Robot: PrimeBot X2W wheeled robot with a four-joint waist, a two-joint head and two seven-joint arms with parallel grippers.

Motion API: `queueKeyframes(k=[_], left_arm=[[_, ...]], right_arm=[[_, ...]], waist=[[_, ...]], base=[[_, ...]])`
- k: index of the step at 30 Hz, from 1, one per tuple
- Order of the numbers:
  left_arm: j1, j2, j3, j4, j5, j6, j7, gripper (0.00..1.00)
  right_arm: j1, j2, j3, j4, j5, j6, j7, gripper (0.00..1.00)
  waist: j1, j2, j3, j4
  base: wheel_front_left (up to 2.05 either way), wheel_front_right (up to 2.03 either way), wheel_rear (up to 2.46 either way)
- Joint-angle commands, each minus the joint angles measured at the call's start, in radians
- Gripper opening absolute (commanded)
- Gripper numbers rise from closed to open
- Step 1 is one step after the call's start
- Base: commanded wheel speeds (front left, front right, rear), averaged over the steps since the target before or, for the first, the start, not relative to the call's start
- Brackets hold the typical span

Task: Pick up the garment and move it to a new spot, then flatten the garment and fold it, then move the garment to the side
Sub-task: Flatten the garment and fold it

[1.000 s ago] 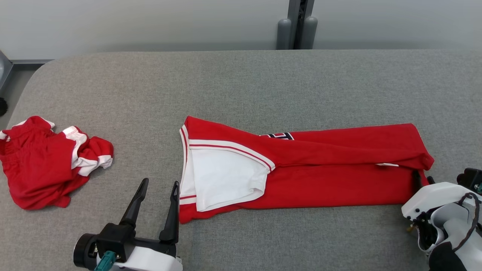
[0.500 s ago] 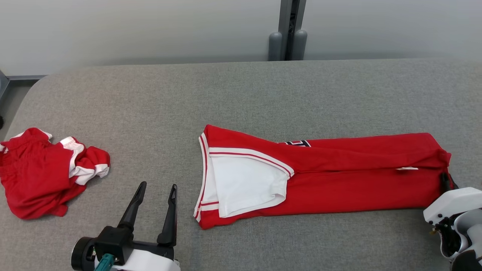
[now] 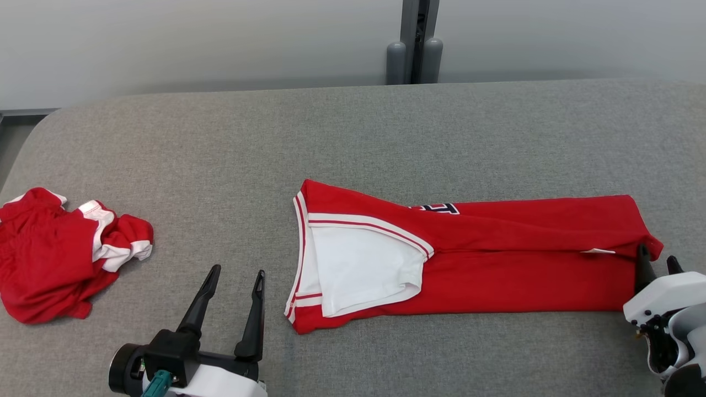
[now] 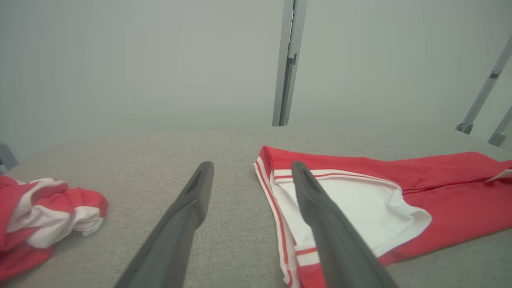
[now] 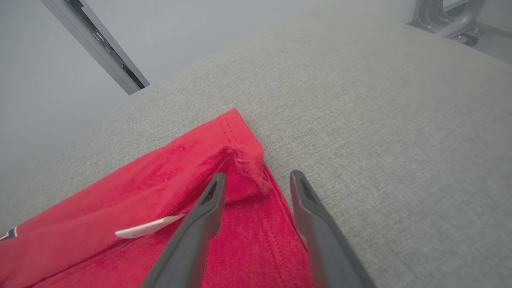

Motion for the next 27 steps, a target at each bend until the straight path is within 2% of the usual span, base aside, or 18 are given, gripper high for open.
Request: queueKeyframes(k=[1, 8, 20, 21, 22, 23, 24, 25, 27], left_arm=[[-0.007, 0.003, 0.002, 0.003, 0.005, -0.001, -0.003, 1.00], [-0.019, 0.003, -0.004, 0.005, 0.010, -0.012, -0.003, 1.00], [-0.032, 0.003, -0.003, -0.008, 0.026, -0.024, -0.003, 1.00], [-0.033, 0.003, -0.002, -0.009, 0.025, -0.025, -0.003, 1.00], [-0.033, 0.003, -0.002, -0.009, 0.025, -0.025, -0.003, 1.00], [-0.034, 0.003, -0.004, -0.008, 0.024, -0.025, -0.003, 1.00], [-0.035, 0.003, -0.006, -0.006, 0.024, -0.026, -0.003, 1.00], [-0.037, 0.003, -0.008, -0.005, 0.023, -0.025, -0.003, 1.00], [-0.040, 0.003, -0.010, -0.003, 0.022, -0.023, -0.003, 1.00]], right_arm=[[-0.011, -0.005, 0.002, -0.002, 0.005, 0.000, -0.005, 1.00], [-0.035, -0.012, -0.019, -0.011, -0.009, 0.000, -0.006, 1.00], [-0.091, 0.005, -0.078, 0.149, -0.060, 0.000, -0.004, 1.00], [-0.092, 0.008, -0.079, 0.153, -0.059, 0.000, -0.003, 0.85], [-0.092, 0.015, -0.077, 0.158, -0.059, 0.000, -0.003, 0.50], [-0.090, 0.021, -0.074, 0.164, -0.059, 0.000, -0.003, 0.36], [-0.090, 0.023, -0.072, 0.168, -0.059, 0.000, -0.003, 0.14], [-0.092, 0.024, -0.069, 0.171, -0.058, 0.000, -0.003, 0.00], [-0.095, 0.026, -0.063, 0.174, -0.054, 0.000, -0.003, 0.00]], waist=[[0.0001, 0.0000, 0.002, 0.001], [0.0001, 0.0000, 0.013, 0.020], [0.0001, 0.0000, 0.055, 0.059], [0.0001, 0.0000, 0.057, 0.060], [0.0001, 0.0000, 0.059, 0.060], [0.0001, 0.0000, 0.059, 0.060], [0.0001, 0.0000, 0.060, 0.060], [0.0001, 0.0000, 0.060, 0.060], [0.0001, 0.0000, 0.058, 0.059]], base=[[0.00, 0.00, 0.00], [0.00, 0.00, 0.00], [0.00, 0.00, 0.00], [0.00, 0.00, 0.00], [0.00, 0.00, 0.00], [0.00, 0.00, 0.00], [0.00, 0.00, 0.00], [0.00, 0.00, 0.00], [0.00, 0.00, 0.00]])
